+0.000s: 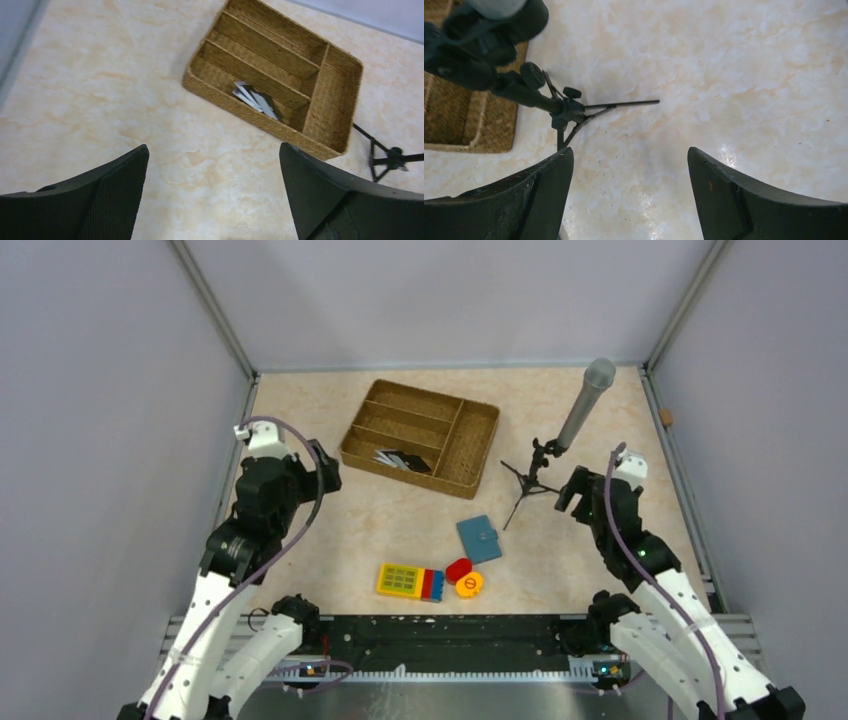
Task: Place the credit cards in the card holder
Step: Reset both arms
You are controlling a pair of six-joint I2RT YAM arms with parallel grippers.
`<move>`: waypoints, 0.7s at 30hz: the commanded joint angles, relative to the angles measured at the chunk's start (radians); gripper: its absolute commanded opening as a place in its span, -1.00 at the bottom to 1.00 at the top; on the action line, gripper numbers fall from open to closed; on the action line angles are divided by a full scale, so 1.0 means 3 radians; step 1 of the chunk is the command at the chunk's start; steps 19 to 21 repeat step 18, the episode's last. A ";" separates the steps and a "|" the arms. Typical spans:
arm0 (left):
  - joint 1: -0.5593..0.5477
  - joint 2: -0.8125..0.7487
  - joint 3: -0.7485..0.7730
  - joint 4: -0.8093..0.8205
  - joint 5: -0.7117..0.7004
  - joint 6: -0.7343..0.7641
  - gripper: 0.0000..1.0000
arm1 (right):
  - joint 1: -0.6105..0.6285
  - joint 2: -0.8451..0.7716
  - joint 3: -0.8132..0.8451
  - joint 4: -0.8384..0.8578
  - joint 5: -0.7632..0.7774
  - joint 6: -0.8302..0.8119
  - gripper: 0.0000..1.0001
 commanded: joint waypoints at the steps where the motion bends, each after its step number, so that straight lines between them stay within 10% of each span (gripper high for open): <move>1: 0.0013 -0.0278 -0.0058 -0.0234 -0.0487 0.0469 0.97 | -0.0020 -0.0420 0.0127 0.0284 0.0359 -0.0348 0.65; 21: 0.0014 -0.0677 -0.0434 0.0050 -0.0525 0.0542 0.97 | -0.0019 -0.0987 -0.0120 0.0688 0.0508 -0.0591 0.64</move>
